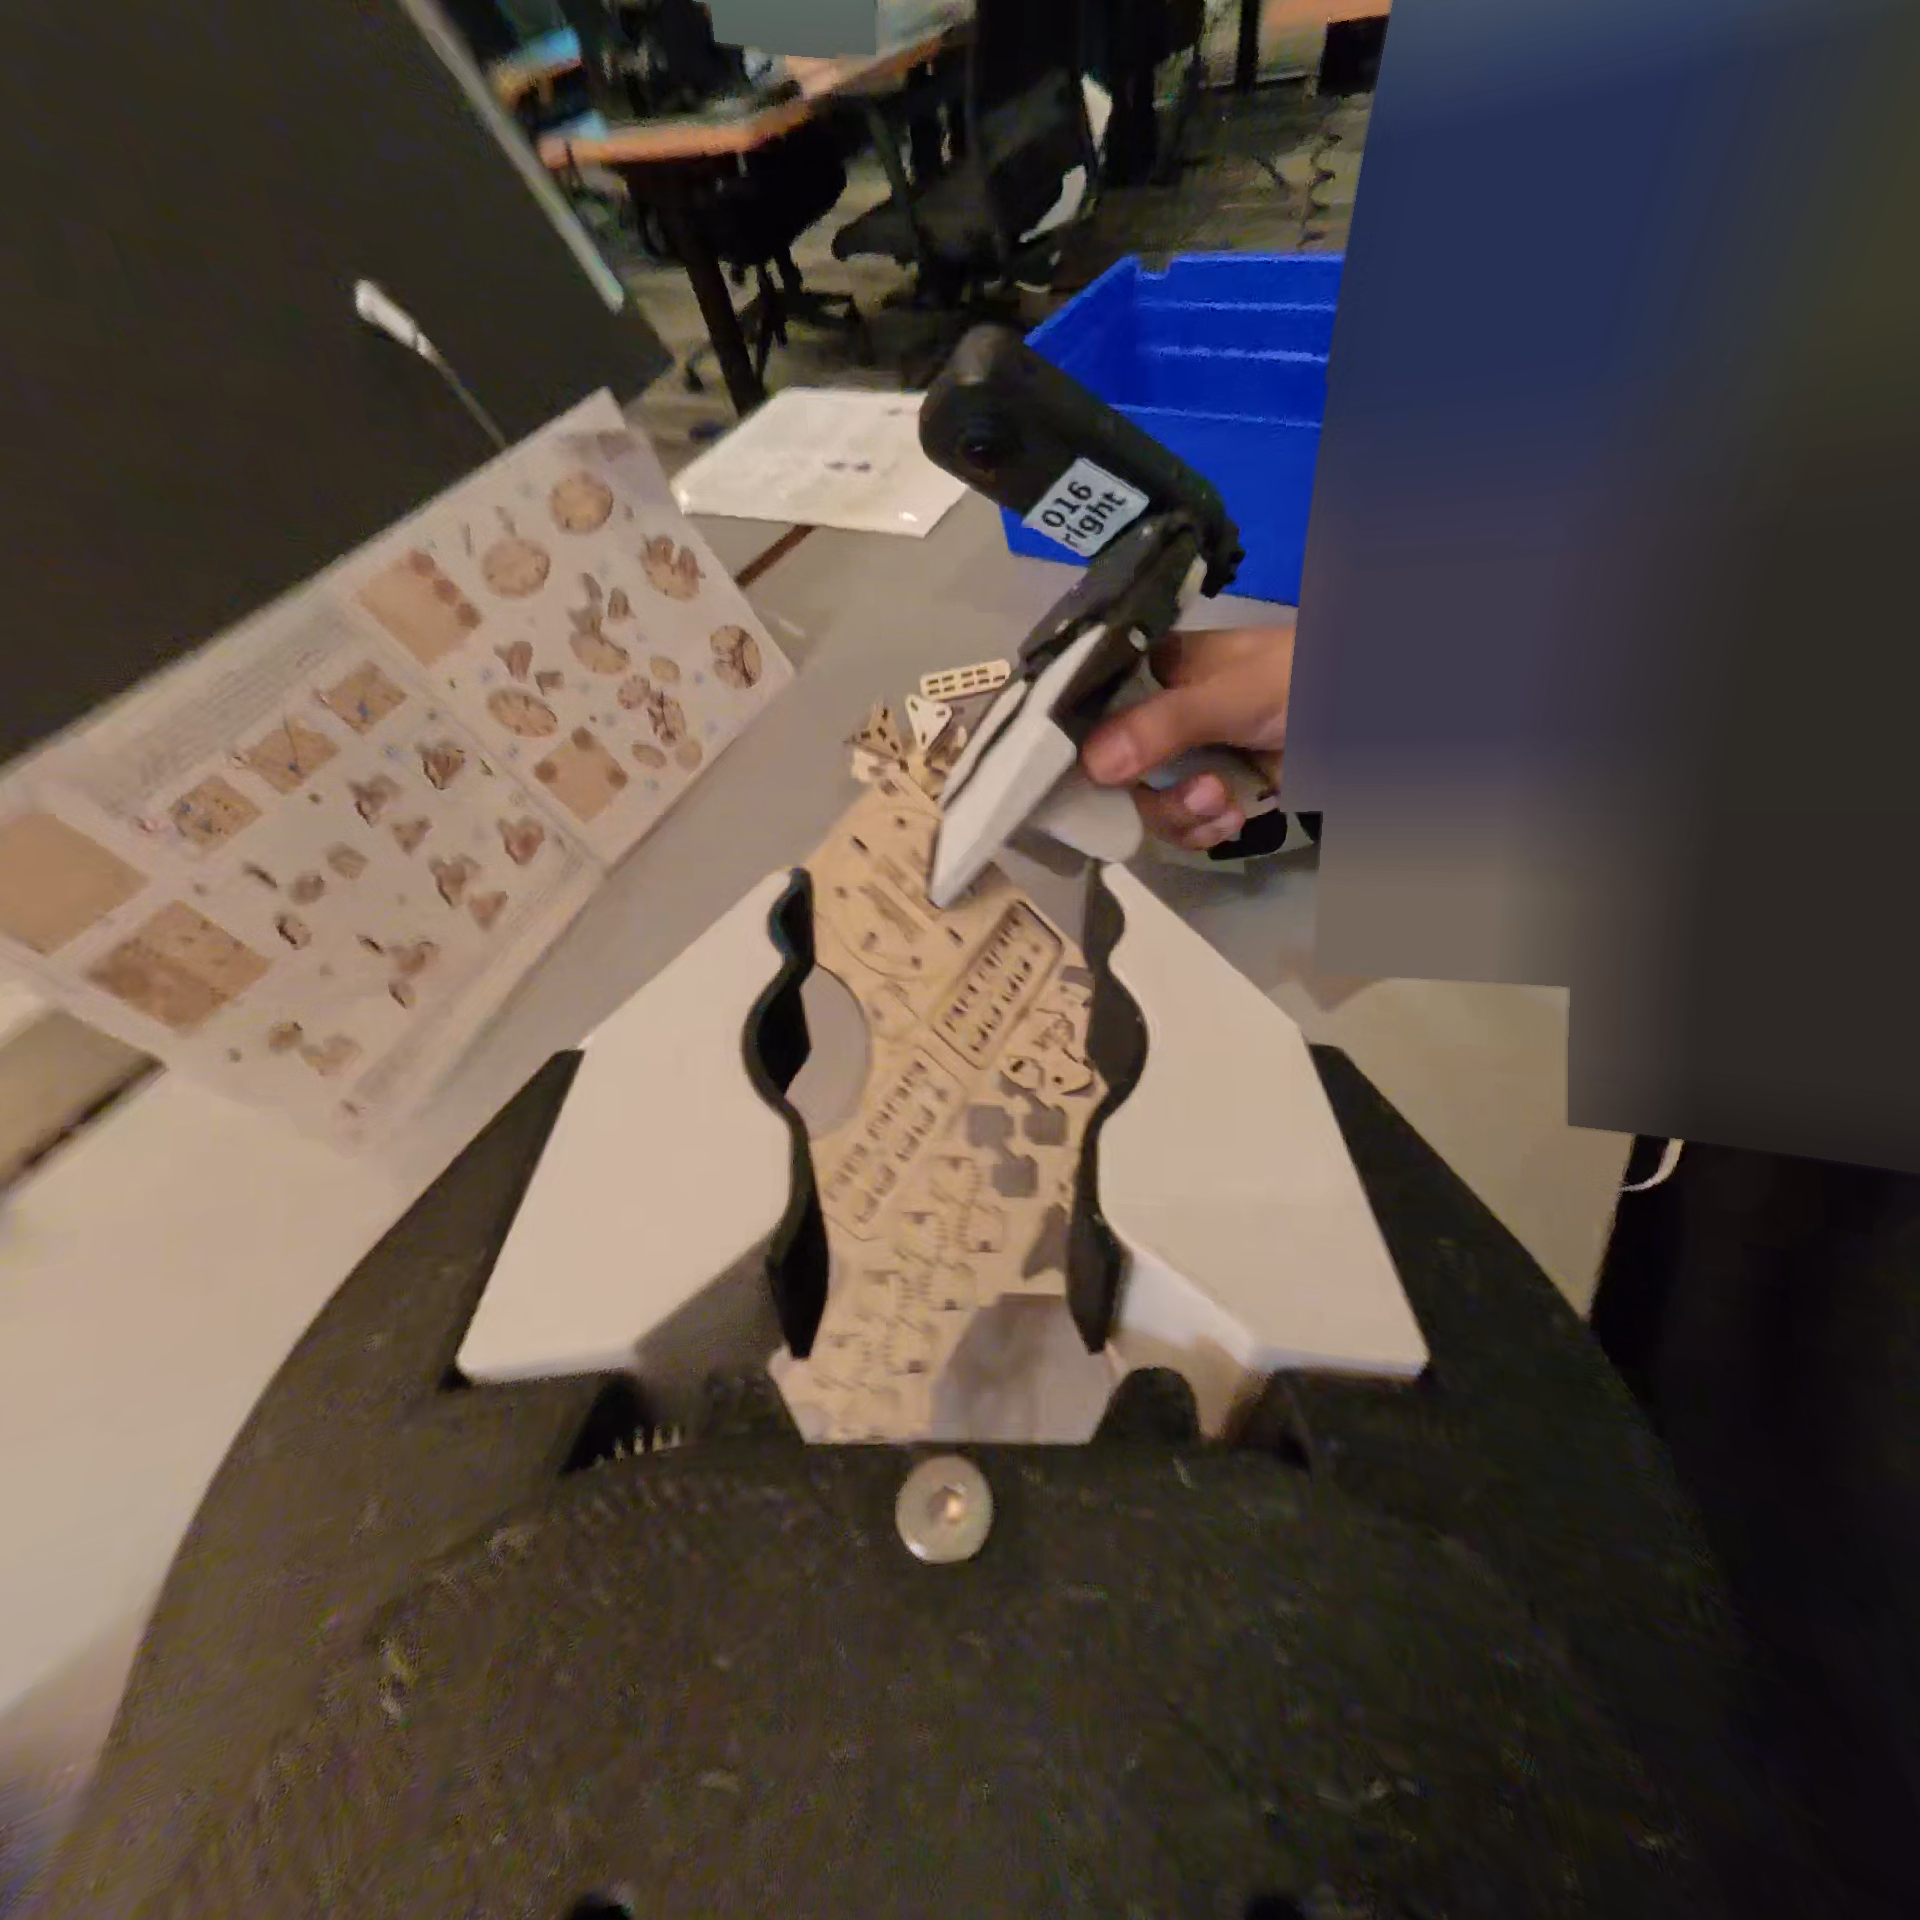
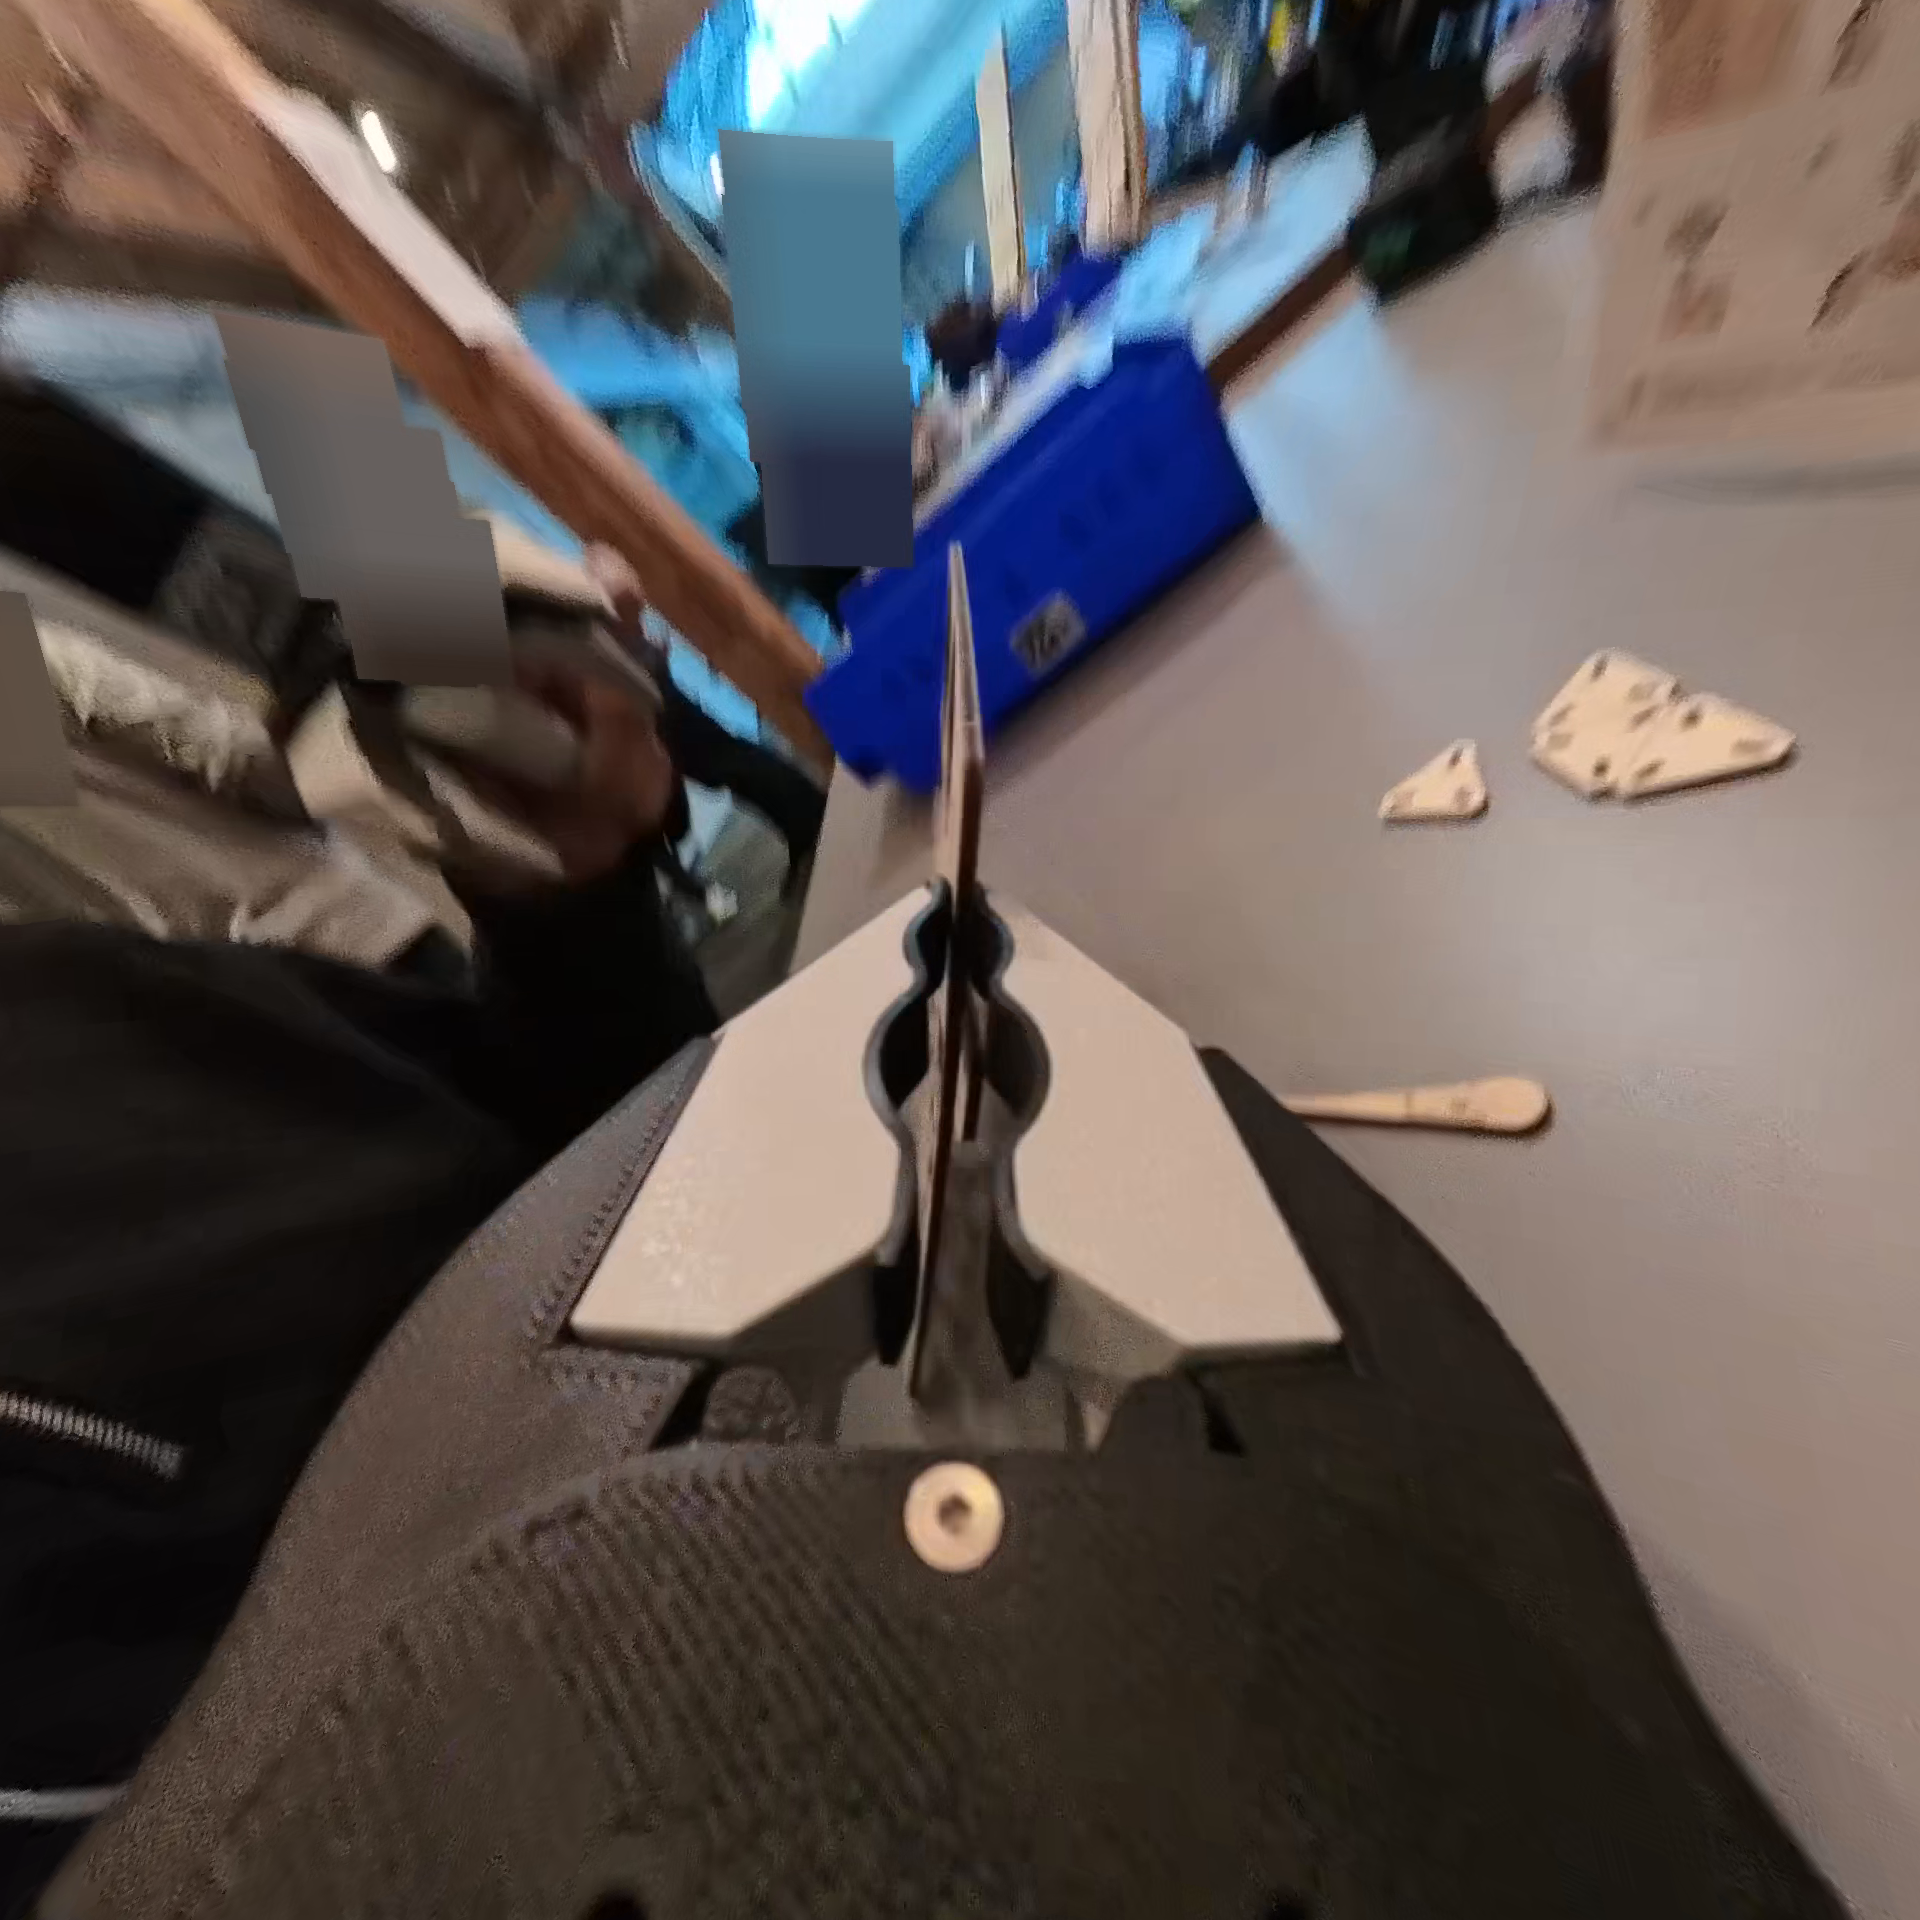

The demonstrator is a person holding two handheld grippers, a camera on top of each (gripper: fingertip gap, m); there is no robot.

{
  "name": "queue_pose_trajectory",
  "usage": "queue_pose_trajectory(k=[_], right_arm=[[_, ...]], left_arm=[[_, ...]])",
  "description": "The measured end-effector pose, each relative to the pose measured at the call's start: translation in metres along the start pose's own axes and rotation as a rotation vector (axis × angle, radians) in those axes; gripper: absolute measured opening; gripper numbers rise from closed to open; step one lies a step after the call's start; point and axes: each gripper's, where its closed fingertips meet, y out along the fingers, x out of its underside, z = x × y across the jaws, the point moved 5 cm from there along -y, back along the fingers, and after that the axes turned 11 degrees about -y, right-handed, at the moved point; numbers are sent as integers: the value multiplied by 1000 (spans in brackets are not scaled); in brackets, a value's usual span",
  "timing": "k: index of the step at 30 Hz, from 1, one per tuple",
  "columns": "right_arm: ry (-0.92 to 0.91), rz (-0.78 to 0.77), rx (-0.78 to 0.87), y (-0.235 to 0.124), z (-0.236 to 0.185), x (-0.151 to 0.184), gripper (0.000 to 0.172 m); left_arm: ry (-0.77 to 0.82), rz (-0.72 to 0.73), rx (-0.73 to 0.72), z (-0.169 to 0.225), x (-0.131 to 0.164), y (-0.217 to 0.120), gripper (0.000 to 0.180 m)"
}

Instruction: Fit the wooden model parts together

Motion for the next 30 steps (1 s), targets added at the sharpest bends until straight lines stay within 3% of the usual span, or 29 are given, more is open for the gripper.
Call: queue_pose_trajectory(k=[3,8,11,13,19,23,25,27,30], right_arm=[[74,-81,-73,4,-3,12,1],[88,-233,-103,1,-1,27,3],[53,-324,-71,-6,2,34,6],[48,-335,-93,-10,0,34,6],[28,-414,-120,-21,0,40,8],[8,-417,-182,-22,-1,43,7],[-10,-429,-193,-20,-1,45,8],[-28,-410,-195,-17,-1,43,9],[-69,-413,-112,-13,9,45,15]], left_arm=[[-184,-150,114,-14,1,7,48],[-347,-392,326,-48,35,52,53],[-533,-421,624,-54,34,66,54],[-615,-419,748,-64,28,72,53],[-587,-338,853,-81,22,87,56],[-615,-522,957,-60,65,100,55],[-739,-567,1160,-46,71,97,30],[-771,-621,1136,-42,85,105,3],[-730,-648,1081,-45,93,109,0]])
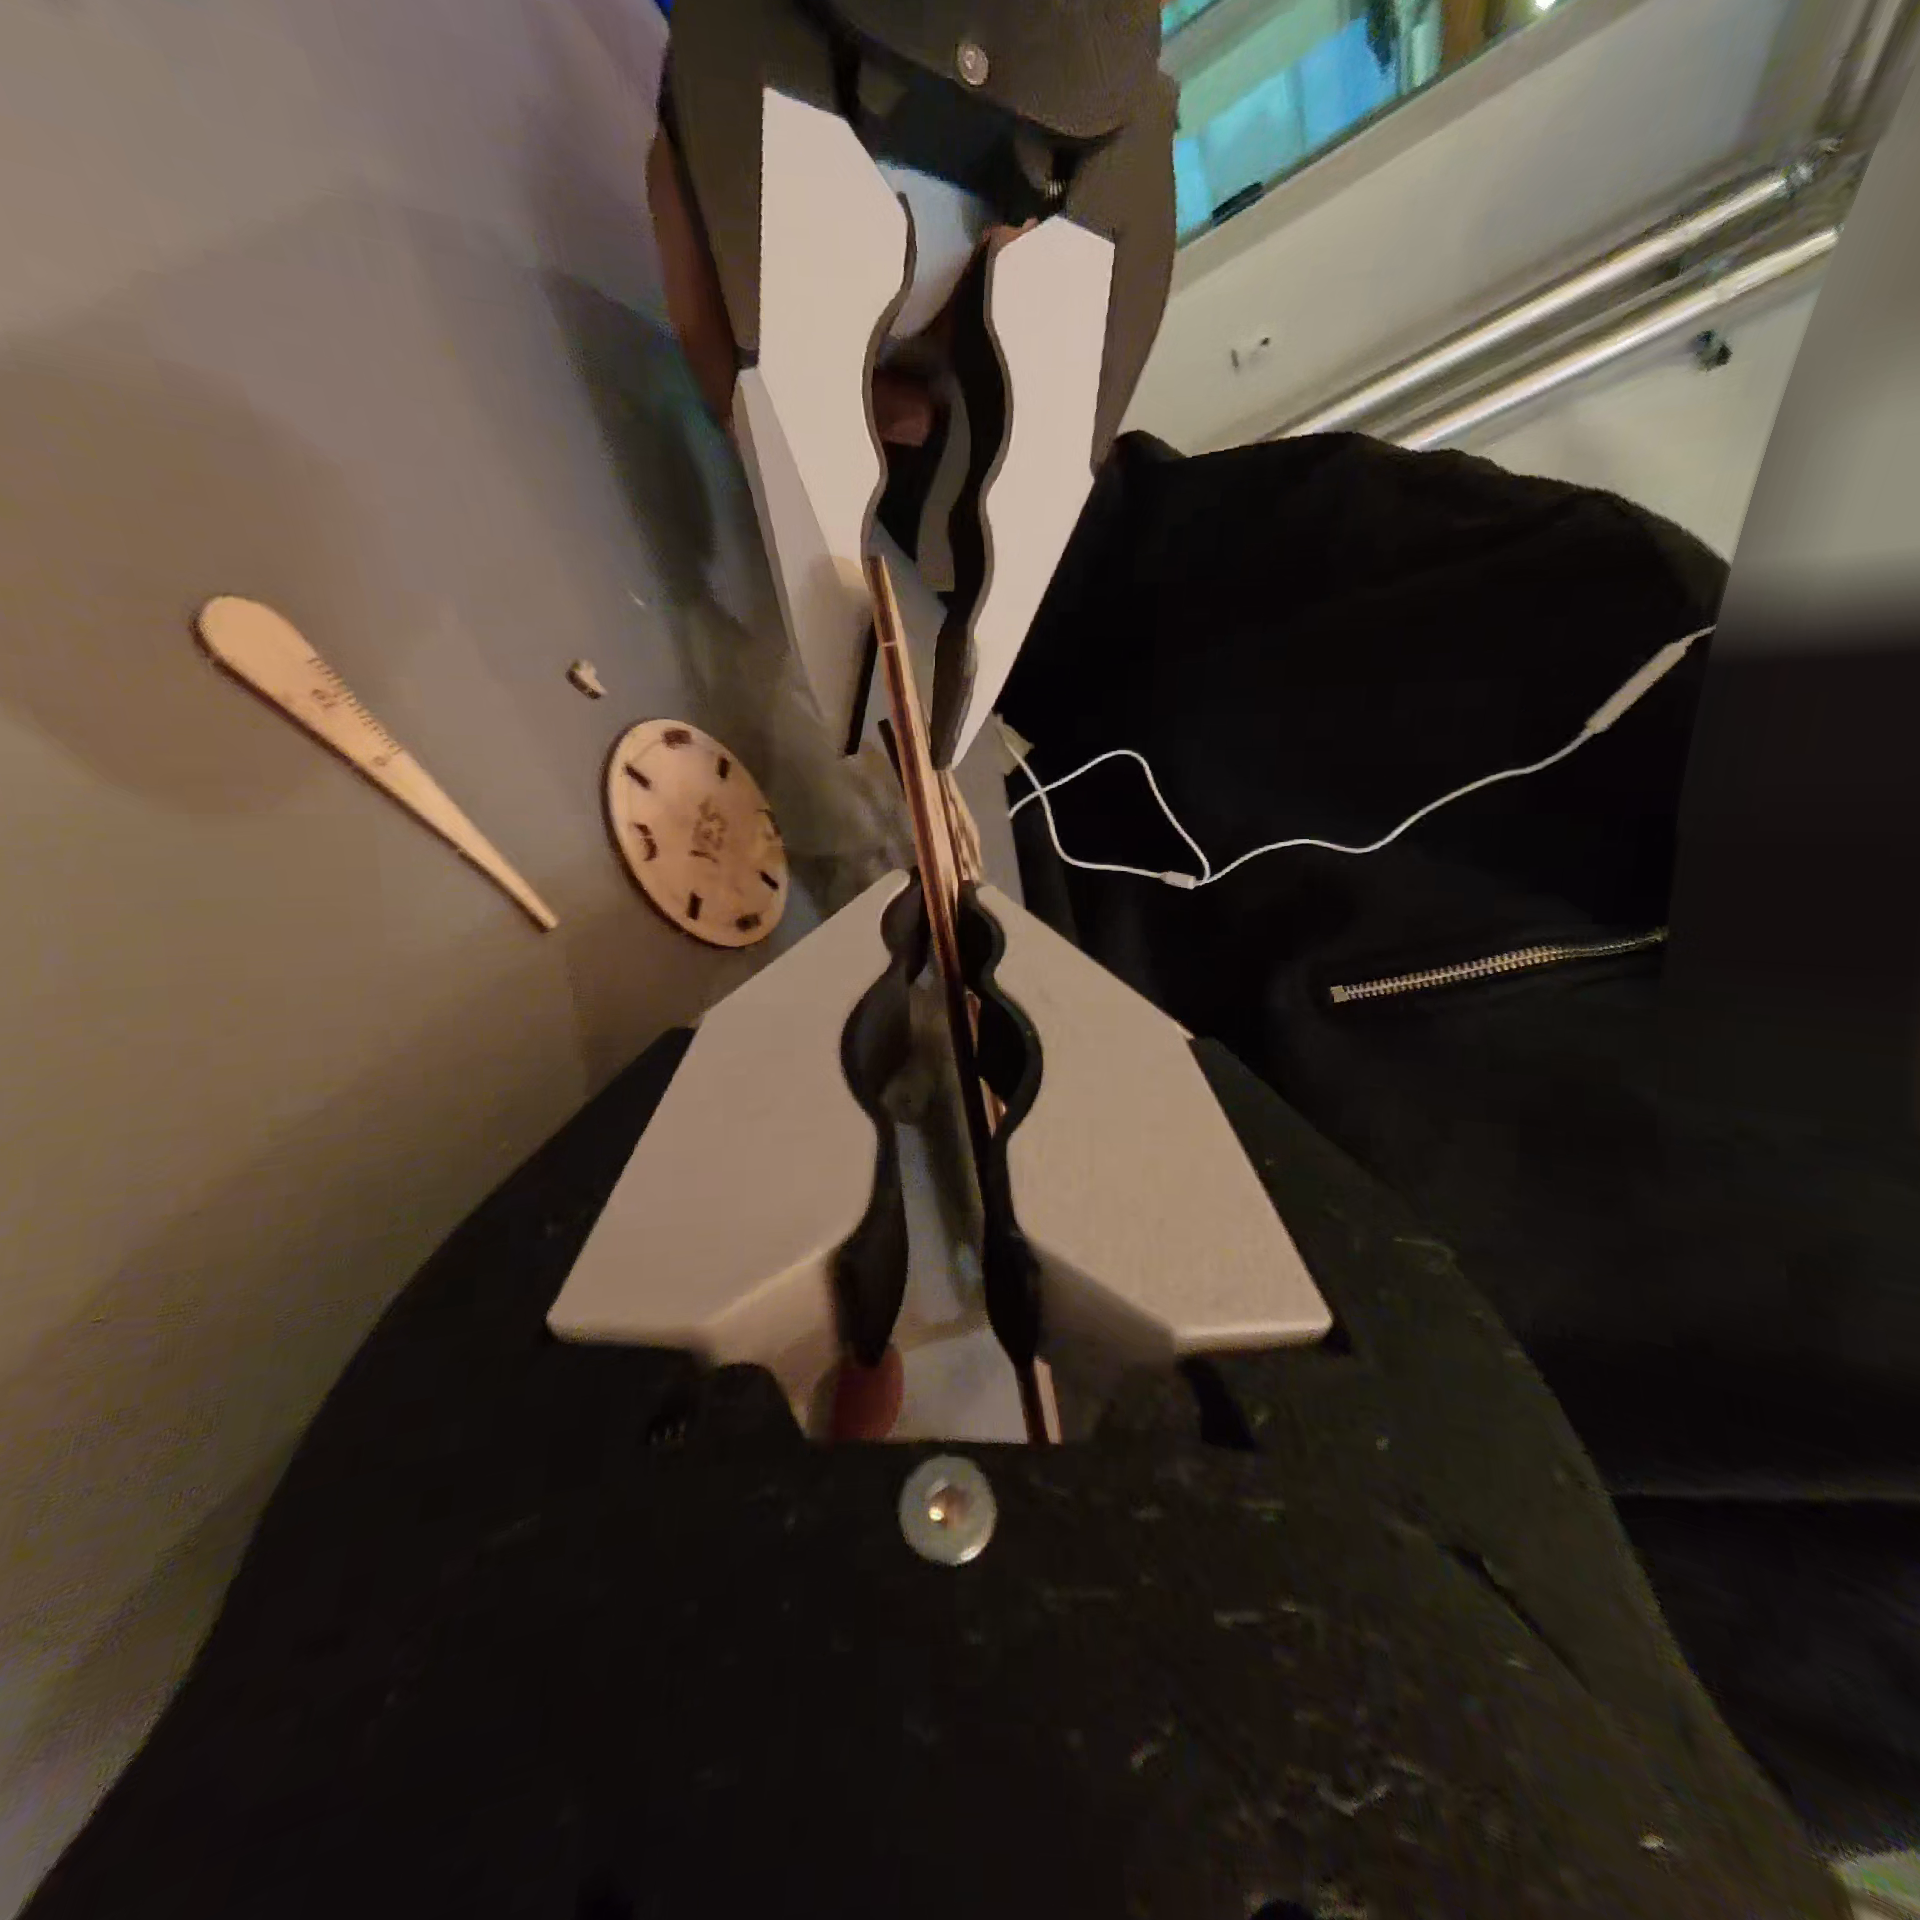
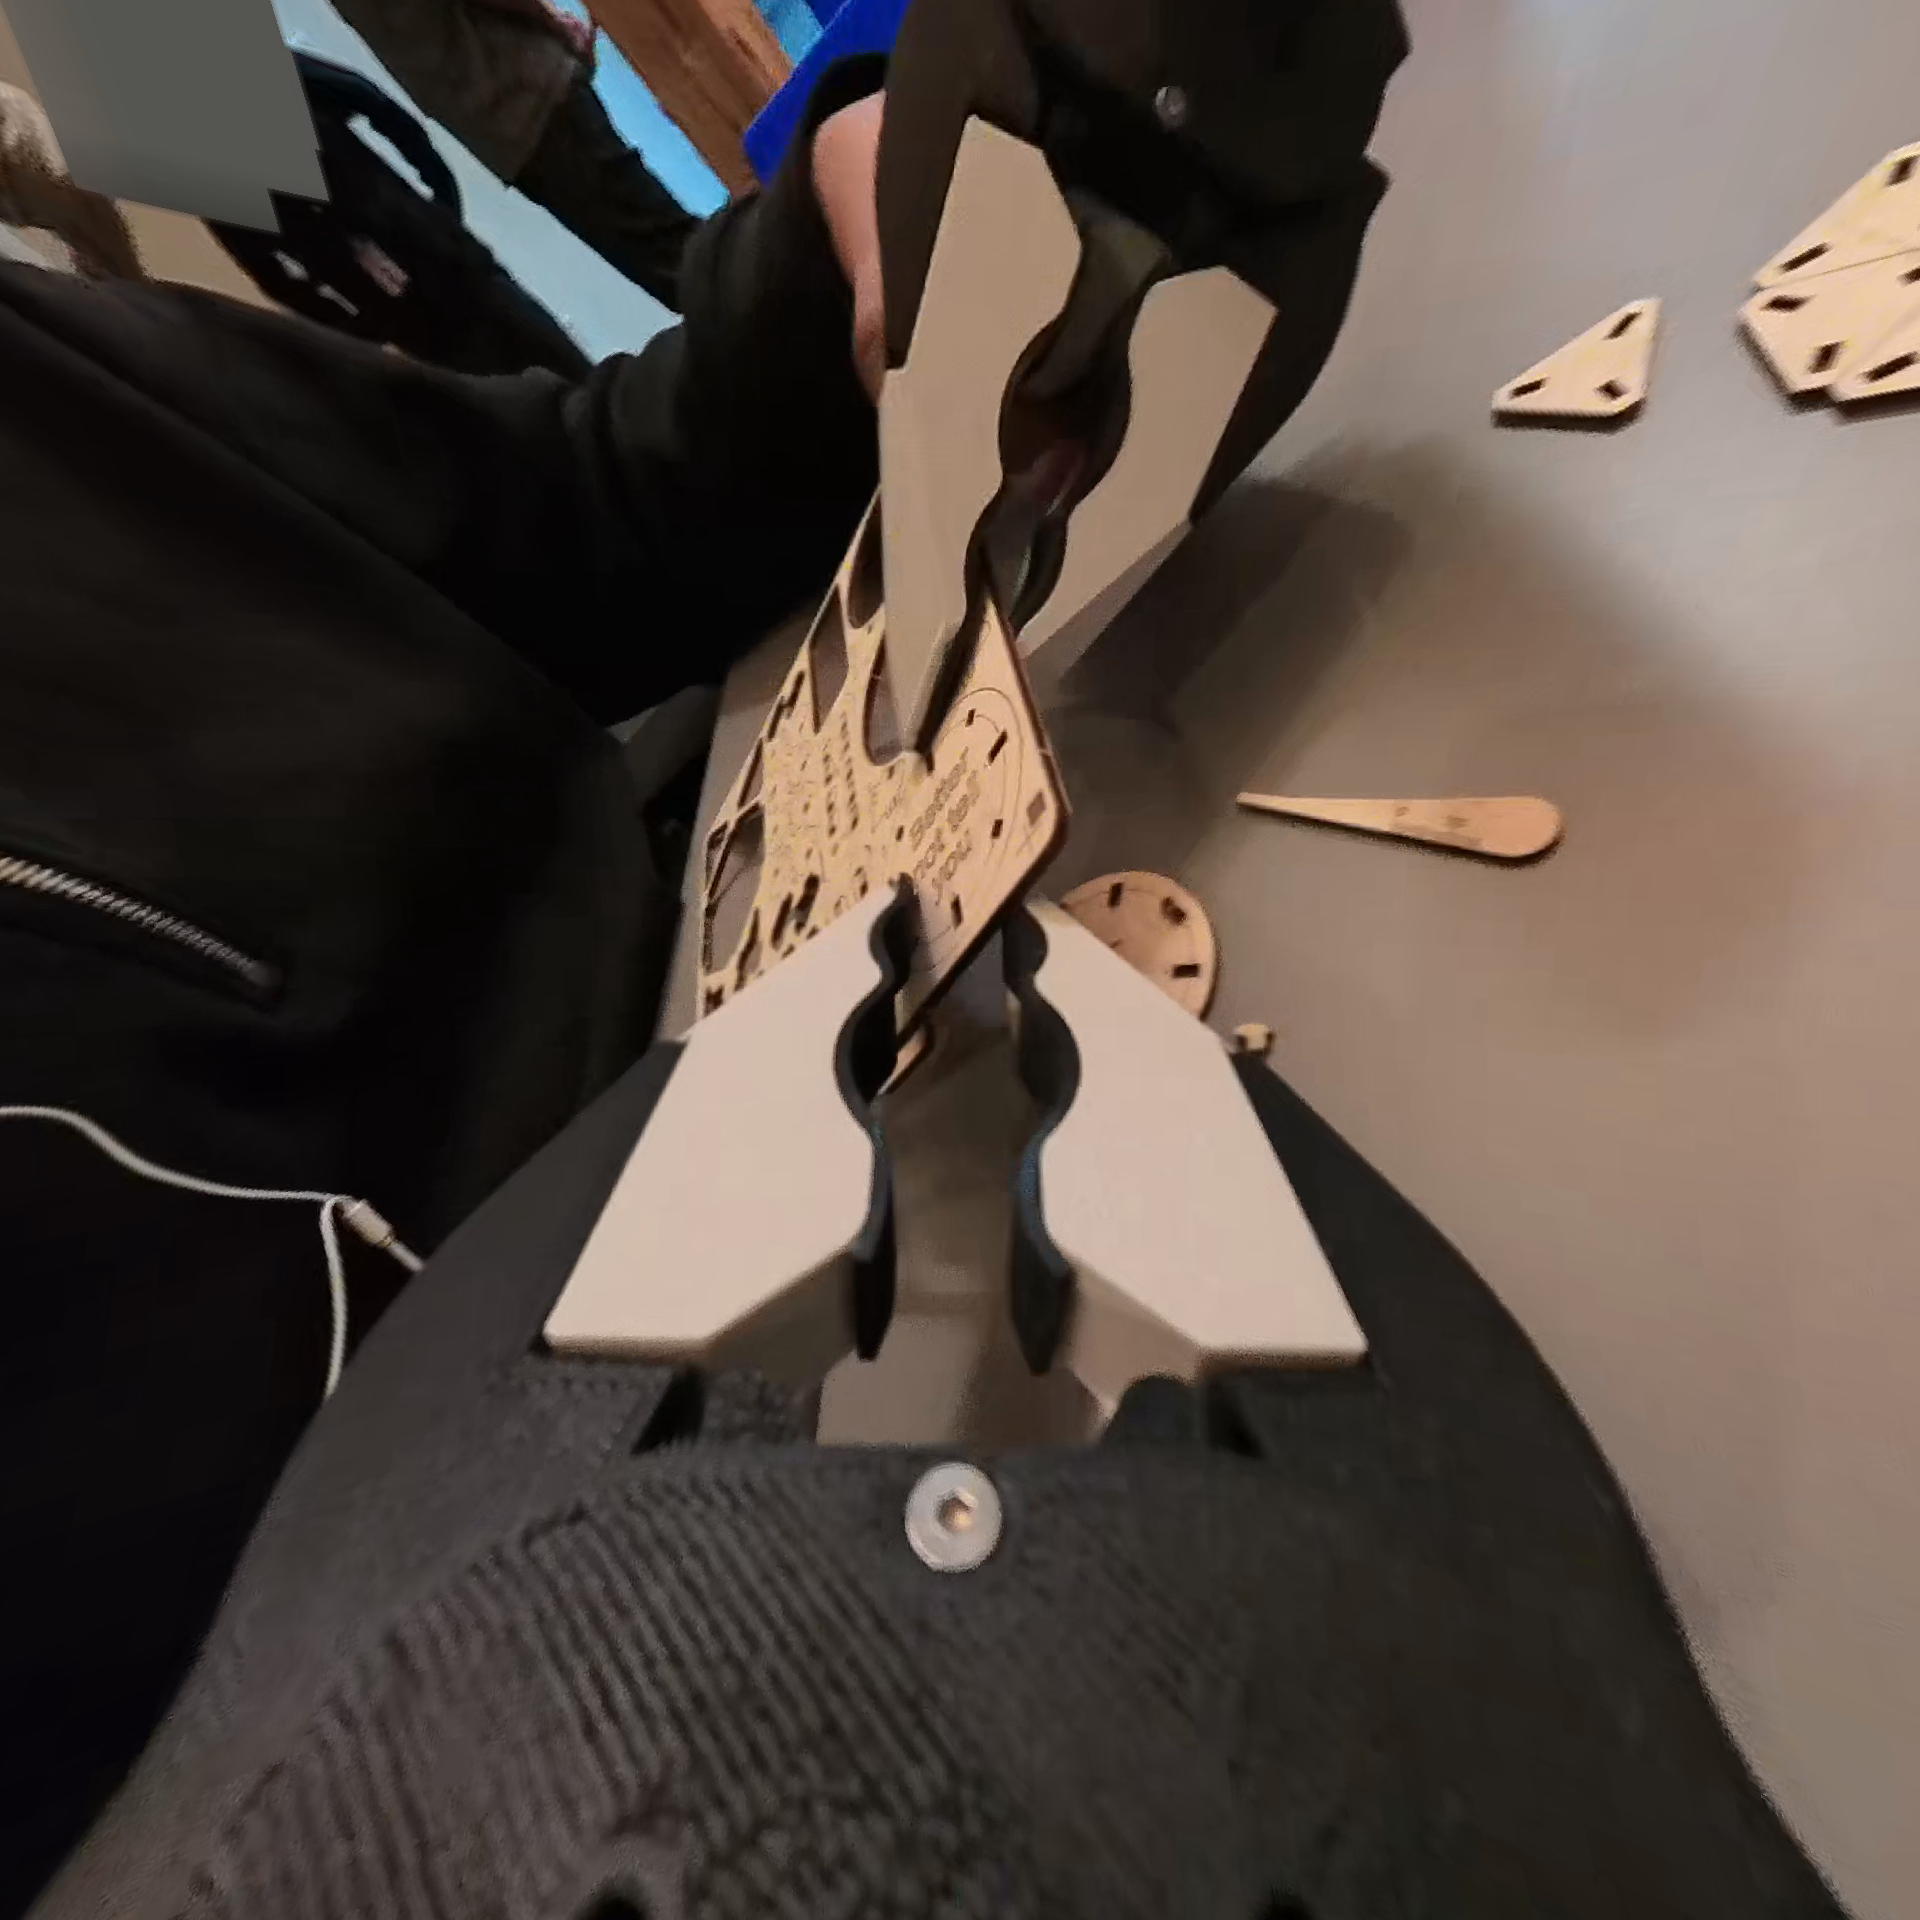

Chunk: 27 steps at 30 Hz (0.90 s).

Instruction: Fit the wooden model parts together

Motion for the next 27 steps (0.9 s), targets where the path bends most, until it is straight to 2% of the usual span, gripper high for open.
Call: queue_pose_trajectory(k=[2,4,6,10,13,19,27], right_arm=[[-1,64,40,0,6,-5,17],[17,141,68,-3,11,-10,31],[39,215,78,-5,15,-14,35],[92,319,90,-10,23,-17,18],[113,393,72,-18,25,-20,10],[152,371,8,-17,21,-17,5],[197,337,14,-14,26,-11,7]], left_arm=[[14,48,-10,-1,-4,-7,0],[20,115,-17,-2,-10,-12,0],[44,161,-42,-4,-14,-15,0],[73,265,-35,0,-22,-16,0],[81,277,-56,2,-21,-10,1],[97,241,-77,2,-14,-3,5],[92,273,-92,-3,-15,-9,1]])
